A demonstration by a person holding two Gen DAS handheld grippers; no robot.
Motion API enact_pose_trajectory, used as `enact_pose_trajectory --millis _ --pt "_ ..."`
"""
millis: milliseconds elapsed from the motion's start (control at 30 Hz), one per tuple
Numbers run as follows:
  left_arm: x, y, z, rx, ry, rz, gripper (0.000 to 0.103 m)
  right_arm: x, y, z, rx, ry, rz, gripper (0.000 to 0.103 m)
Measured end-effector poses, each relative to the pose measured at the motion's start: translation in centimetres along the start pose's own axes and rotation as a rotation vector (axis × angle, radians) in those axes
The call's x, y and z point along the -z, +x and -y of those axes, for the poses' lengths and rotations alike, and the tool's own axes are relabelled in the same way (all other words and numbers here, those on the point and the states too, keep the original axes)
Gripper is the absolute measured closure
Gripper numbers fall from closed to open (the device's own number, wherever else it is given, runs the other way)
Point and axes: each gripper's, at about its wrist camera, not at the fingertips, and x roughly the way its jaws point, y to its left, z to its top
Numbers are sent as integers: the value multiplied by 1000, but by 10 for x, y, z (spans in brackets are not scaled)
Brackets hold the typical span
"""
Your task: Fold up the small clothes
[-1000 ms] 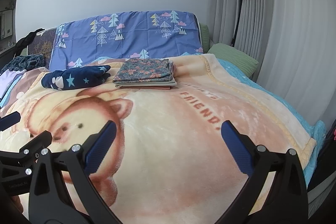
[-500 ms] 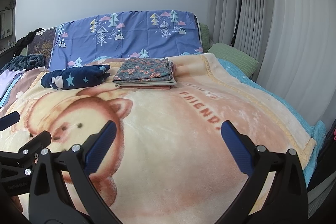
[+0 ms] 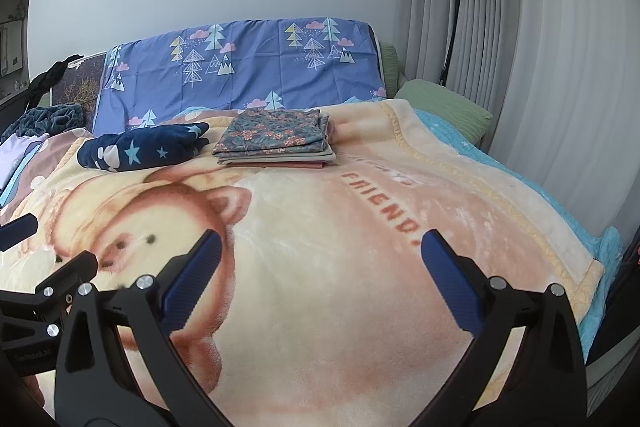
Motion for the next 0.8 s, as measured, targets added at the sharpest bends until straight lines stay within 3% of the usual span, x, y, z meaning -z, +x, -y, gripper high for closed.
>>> enact_pose_trajectory --millis 800 --pt "3 5 3 1 -3 -8 1 1 4 3 2 7 -8 2"
